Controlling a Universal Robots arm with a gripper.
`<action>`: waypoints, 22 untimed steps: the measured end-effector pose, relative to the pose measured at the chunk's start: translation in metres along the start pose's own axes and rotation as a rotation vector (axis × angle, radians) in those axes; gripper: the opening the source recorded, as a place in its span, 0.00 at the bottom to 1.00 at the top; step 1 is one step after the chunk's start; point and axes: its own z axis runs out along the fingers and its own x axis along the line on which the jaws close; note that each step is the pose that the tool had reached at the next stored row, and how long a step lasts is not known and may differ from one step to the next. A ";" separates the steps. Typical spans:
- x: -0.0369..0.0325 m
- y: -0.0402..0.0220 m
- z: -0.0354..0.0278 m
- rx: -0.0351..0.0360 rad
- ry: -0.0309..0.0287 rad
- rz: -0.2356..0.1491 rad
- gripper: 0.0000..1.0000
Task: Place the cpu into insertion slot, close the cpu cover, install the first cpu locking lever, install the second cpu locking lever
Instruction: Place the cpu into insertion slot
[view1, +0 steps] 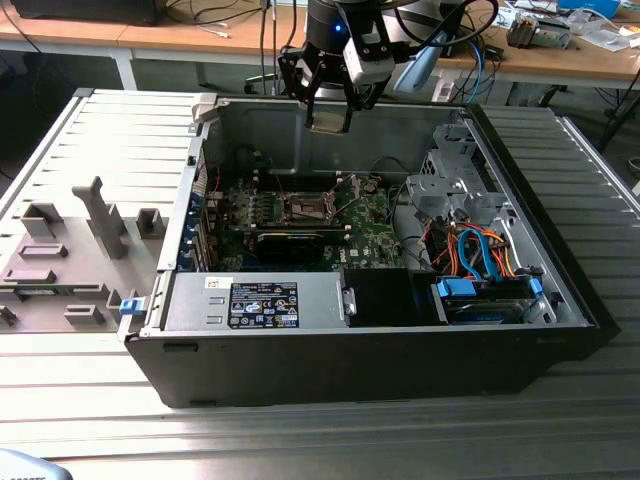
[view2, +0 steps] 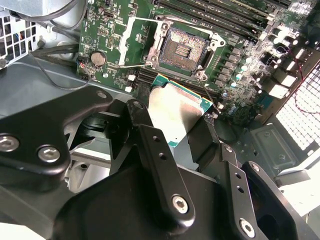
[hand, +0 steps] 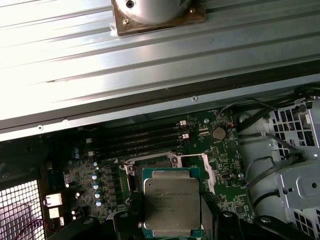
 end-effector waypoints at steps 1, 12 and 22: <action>0.0000 0.0000 0.0000 0.0000 0.0000 0.001 0.55; 0.0000 0.0000 0.0000 -0.0001 -0.0004 0.005 0.55; 0.0000 0.0000 0.0000 -0.0003 -0.0014 0.016 0.55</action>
